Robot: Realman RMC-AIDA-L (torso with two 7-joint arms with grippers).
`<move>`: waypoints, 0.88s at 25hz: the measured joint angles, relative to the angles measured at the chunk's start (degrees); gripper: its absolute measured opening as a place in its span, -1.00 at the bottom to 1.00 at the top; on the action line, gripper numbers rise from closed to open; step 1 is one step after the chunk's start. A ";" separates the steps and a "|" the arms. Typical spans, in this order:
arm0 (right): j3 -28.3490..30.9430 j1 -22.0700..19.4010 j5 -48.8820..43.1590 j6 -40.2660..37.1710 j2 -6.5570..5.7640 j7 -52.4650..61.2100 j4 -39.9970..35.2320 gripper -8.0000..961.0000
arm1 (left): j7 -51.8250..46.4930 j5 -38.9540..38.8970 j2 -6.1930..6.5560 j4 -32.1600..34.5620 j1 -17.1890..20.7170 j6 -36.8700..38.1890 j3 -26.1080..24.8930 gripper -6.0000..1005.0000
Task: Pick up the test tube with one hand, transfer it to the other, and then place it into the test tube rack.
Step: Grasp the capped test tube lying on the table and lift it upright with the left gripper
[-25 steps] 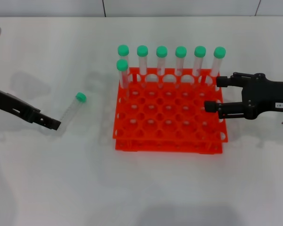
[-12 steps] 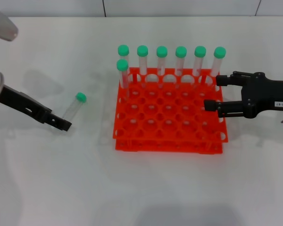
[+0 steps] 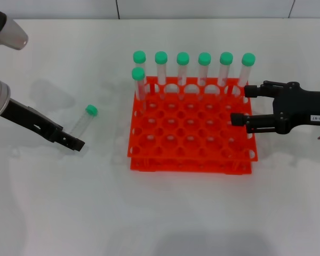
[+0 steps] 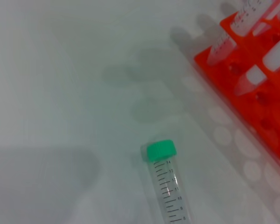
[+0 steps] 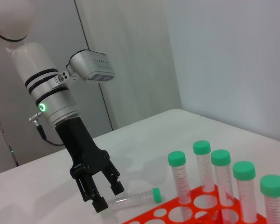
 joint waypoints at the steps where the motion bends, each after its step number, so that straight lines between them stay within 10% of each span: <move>1: -0.03 0.00 0.00 0.00 0.00 0.00 0.00 0.79 | 0.00 0.00 0.00 0.00 0.00 0.03 0.00 0.71; 22: -0.11 -0.38 0.00 0.00 0.00 0.00 0.00 0.79 | -0.33 0.14 -0.18 -0.69 -0.06 -0.40 0.78 0.11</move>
